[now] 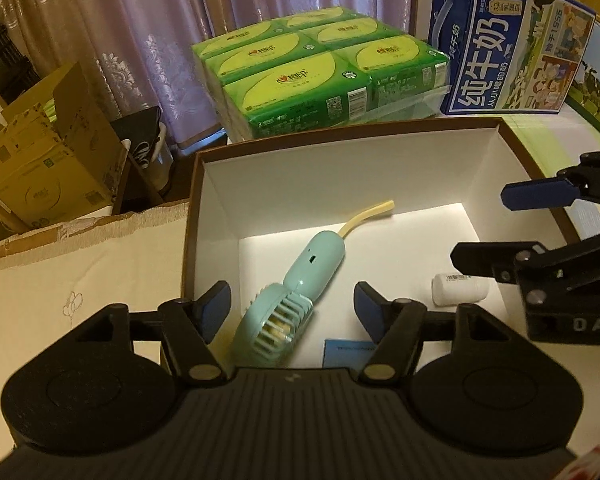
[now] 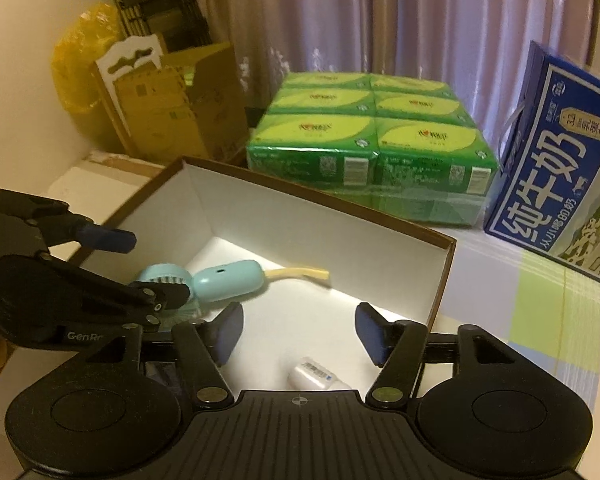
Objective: Organize rigid objects
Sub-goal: 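Open the left tool to drop the fan while the right tool releases the bottle, then move both open tools back from the brown box toward the remaining items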
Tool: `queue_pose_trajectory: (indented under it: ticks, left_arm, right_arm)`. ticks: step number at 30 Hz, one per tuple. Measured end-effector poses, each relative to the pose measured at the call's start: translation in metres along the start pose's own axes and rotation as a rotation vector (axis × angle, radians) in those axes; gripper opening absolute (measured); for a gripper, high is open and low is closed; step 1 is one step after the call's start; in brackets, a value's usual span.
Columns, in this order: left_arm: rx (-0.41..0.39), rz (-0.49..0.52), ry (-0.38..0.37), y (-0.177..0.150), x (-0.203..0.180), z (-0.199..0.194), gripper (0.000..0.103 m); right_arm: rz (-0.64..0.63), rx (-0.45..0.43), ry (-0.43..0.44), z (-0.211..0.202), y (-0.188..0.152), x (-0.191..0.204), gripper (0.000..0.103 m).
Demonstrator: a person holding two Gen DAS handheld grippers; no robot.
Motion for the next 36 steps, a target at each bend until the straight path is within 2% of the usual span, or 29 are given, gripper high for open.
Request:
queue_pose_trajectory:
  ticks: [19, 36]
  left_arm:
    - [-0.004, -0.049, -0.018, -0.050, -0.009, -0.058, 0.068]
    - [-0.047, -0.065, -0.018, -0.104, -0.047, -0.122, 0.068]
  right_arm:
    - [0.040, -0.018, 0.046, -0.055, -0.049, 0.018, 0.065]
    - [0.069, -0.070, 0.090, -0.125, -0.109, 0.034, 0.066]
Point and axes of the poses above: each gripper's, at about its wrist camera, not at the fingertips, and z roughly the way its jaws point, x to its left, y to its top, the point moved 9 cm from there along z, roughly the way its jaws point, and after that the axes turned 13 degrees about x, right-handed, at the moved point
